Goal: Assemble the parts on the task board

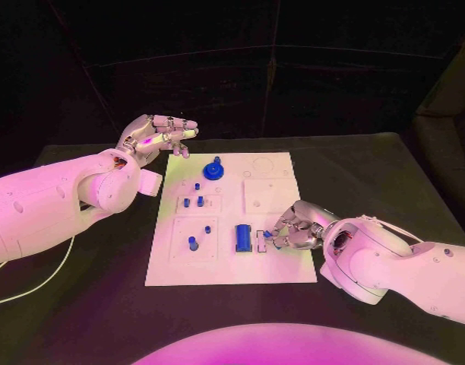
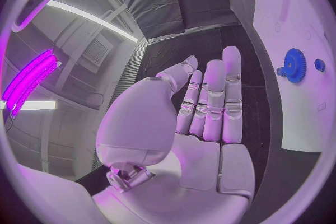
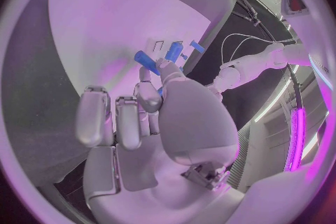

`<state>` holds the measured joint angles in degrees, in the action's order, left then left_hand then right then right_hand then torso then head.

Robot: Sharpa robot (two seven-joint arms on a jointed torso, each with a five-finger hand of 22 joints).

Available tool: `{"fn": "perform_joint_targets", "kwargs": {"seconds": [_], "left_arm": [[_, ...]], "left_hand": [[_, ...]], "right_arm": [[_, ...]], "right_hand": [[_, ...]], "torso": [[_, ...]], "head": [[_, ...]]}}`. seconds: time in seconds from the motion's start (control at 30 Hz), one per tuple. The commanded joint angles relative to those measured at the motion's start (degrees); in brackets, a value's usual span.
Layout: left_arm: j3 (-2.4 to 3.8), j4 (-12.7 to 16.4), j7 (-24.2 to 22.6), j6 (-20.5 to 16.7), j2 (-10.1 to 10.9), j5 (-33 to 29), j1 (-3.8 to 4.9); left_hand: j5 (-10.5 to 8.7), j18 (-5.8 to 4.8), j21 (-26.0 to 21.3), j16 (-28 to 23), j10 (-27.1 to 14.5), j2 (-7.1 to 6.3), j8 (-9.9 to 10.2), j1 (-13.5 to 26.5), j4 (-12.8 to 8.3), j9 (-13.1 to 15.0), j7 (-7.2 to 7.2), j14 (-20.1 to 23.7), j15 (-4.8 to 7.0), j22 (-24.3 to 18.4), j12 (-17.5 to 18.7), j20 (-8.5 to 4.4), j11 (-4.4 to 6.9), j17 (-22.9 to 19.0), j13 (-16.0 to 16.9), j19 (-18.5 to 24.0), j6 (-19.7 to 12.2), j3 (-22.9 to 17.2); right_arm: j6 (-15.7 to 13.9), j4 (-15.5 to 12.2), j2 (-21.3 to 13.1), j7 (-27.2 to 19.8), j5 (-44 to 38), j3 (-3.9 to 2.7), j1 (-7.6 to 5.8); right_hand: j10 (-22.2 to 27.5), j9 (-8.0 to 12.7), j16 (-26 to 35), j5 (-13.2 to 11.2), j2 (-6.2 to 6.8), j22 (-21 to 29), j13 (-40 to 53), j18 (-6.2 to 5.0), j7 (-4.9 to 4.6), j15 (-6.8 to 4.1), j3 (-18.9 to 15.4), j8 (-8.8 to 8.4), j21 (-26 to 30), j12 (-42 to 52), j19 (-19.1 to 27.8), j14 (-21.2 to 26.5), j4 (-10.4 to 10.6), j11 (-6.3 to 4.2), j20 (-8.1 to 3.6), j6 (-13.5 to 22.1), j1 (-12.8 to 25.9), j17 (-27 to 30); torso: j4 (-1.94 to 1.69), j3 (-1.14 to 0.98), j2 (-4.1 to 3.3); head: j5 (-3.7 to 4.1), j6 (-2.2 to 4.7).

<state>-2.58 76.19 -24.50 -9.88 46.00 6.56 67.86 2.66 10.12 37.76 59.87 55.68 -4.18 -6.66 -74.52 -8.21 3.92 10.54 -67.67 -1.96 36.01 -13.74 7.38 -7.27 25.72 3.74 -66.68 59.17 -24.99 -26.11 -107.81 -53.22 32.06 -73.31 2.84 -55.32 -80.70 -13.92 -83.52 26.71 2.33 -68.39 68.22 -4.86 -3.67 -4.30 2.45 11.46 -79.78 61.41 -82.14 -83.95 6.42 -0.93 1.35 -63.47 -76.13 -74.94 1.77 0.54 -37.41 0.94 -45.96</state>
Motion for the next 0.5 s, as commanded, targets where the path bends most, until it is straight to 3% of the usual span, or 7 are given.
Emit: {"fn": "perform_joint_targets", "kwargs": {"seconds": [0.03, 0.3, 0.5], "left_arm": [[0.05, 0.1, -0.1, 0.5, -0.1, -0.2, 0.1], [0.05, 0.2, -0.1, 0.5, -0.1, -0.2, 0.11], [0.05, 0.2, -0.1, 0.4, -0.1, -0.2, 0.12]], "left_hand": [[0.32, 0.38, -0.1, 0.0, -0.5, 0.44, -0.3, 0.1, 0.0, 0.0, 0.17, 0.5, 0.01, -0.1, -0.4, 0.1, 0.04, -0.1, 0.0, 0.4, -0.2, 0.3], [0.32, 0.38, -0.1, 0.0, -0.5, 0.44, -0.3, 0.1, 0.0, 0.0, 0.17, 0.5, 0.01, -0.1, -0.4, 0.1, 0.04, -0.1, 0.0, 0.4, -0.2, 0.3], [0.32, 0.38, -0.1, 0.0, -0.5, 0.44, -0.3, 0.1, 0.0, 0.0, 0.17, 0.5, 0.01, -0.1, -0.4, 0.1, 0.04, -0.1, 0.0, 0.4, -0.2, 0.3]], "right_arm": [[0.4, 0.4, 0.9, 0.9, 2.6, -0.01, -0.07], [1.3, 1.8, 2.4, 2.8, 1.6, -0.01, -0.08], [1.2, 2.5, 3.4, 3.5, 0.3, -0.01, -0.09]], "right_hand": [[-1.0, -0.1, -0.4, 1.5, 0.05, -0.3, 1.0, 0.79, 0.06, -0.58, 0.4, -0.11, -0.4, 1.5, -0.7, -3.6, 1.0, -0.15, -0.06, -0.9, 1.9, -0.7], [-1.7, -0.8, -0.6, 5.4, 1.43, -0.6, 1.6, 0.85, 0.56, -0.94, 0.1, 0.42, -0.5, 2.2, -0.8, -3.7, 3.6, -0.52, -0.4, -2.1, 5.7, -1.3], [-2.1, -1.0, -0.6, 5.7, 1.74, -0.6, 2.3, 0.85, 0.7, -1.0, -0.4, 0.63, -0.5, 3.1, -0.8, -3.7, 4.4, -0.6, -0.47, -2.5, 6.8, -1.4]], "torso": [[-0.01, 0.02, -0.06], [0.08, 0.0, 0.0], [0.01, -0.02, 0.0]], "head": [[0.14, 0.01], [-0.14, -0.04], [-0.23, -0.08]]}}
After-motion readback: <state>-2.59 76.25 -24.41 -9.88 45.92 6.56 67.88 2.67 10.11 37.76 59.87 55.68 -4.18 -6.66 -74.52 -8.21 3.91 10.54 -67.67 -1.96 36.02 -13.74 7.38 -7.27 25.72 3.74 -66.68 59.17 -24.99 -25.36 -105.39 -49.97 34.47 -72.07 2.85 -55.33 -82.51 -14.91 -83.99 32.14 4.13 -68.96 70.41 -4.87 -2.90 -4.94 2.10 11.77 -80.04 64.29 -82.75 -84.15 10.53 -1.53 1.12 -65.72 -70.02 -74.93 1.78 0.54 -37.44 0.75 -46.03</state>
